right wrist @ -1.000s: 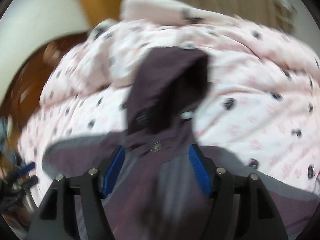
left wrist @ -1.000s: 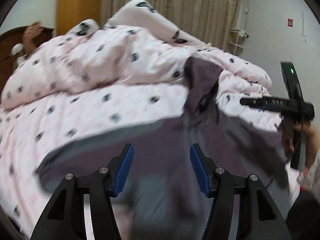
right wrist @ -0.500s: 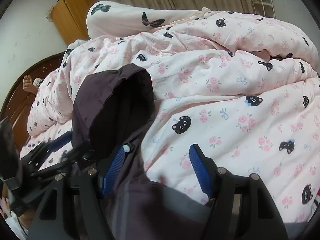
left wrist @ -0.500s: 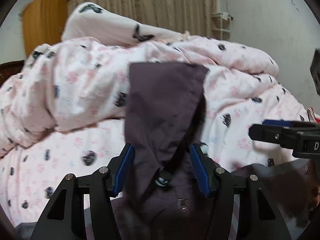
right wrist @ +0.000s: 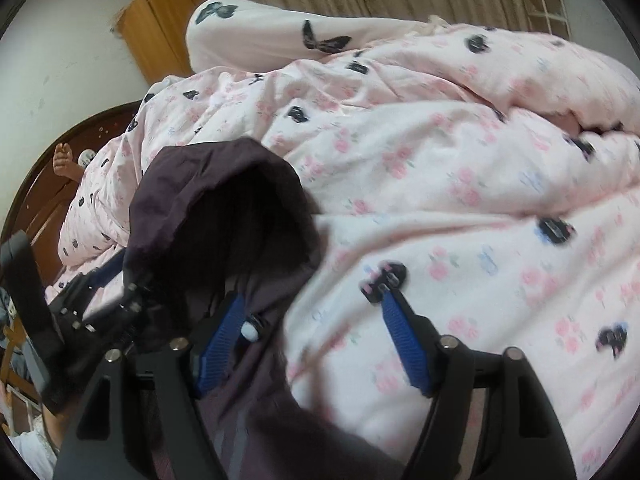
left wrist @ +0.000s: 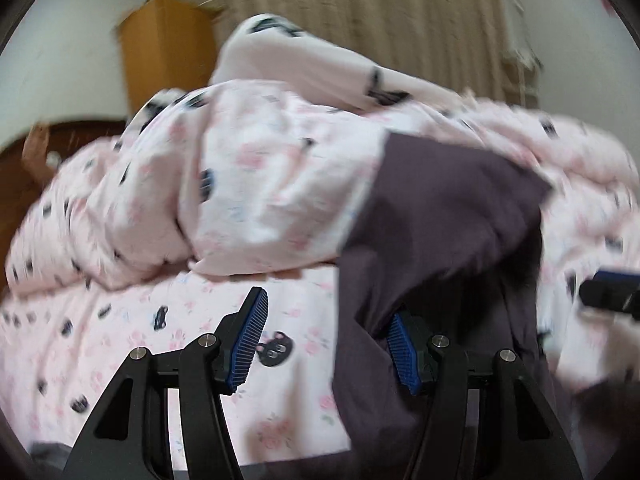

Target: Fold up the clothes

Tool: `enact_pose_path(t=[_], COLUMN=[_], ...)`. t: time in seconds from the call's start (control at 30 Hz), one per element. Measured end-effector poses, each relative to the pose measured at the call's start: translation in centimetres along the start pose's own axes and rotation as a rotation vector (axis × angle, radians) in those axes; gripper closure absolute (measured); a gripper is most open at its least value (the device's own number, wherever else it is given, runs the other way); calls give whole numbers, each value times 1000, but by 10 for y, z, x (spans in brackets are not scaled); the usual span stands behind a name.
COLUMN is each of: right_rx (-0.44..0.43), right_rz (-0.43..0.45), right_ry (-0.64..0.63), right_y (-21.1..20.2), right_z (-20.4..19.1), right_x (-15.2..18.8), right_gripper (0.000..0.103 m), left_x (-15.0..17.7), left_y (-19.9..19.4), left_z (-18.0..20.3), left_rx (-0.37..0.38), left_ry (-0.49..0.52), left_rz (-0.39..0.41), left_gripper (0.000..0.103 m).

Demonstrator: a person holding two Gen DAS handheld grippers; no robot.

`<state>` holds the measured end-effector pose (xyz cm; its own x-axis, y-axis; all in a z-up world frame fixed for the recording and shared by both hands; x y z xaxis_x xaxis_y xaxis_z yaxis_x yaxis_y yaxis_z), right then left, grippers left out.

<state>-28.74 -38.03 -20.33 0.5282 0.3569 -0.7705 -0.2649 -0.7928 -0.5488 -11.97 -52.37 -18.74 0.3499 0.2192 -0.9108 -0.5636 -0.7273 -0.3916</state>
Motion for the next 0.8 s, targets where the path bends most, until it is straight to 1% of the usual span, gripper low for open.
enact_pose_path(t=[0.1,0.2,0.27,0.37,0.4,0.5,0.53,0.6,0.67,0.73,0.77,0.8], right_rx=[8,20,59,131,153,224,260,337,397,447,461,465], right_rz=[-3,-12,-22,-4,3,39,84,211,350,479,515,521], right_ry=[-49,-99,-136,-139,-123,-45,-33,-48,-113,-188,-231,-257], right_y=[19,41,59,77,81,83,74,46,12,-20,-29,-31], right_z=[-16,-32,-38,-31,-26,-3,4,8,0,-11,-18,-22], right_x=[-8,-16,-18,-23,-25,-33,-37,-47,-55,-60,-61,-60], right_gripper=[24,24,24,24,24,24,24,23,19,14,13,13], left_x=[-5,-9,-11,-10,-9,-1,2,7,10,12,13,13], left_y=[0,-4,-7,-10,-9,-3,-1,3,5,9,10,12], left_z=[-19,-28,-31,-32,-34,-42,-45,-52,-56,-55,-53,-51], left_rx=[-6,23,31,12,-1,-34,-30,-28,-28,-28,-28,-27], left_ry=[-65,-114,-129,-110,-101,-91,-100,-122,-141,-149,-152,-154], left_rz=[12,30,39,51,49,30,23,13,12,12,11,10], left_gripper=[50,49,49,49,49,43,39,36,33,33,33,33])
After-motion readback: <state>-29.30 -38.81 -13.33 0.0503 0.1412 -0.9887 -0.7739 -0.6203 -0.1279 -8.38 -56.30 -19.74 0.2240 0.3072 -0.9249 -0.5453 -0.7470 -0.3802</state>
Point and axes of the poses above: each gripper's, at about its wrist camera, not at the fingertips, and y roughly the way its jaws point, z to its right, x to its underside, the point moved 6 cm from there along y, roughly the way its jaws point, and after that the axes turned 8 degrees about z, right-handed, at the moved point
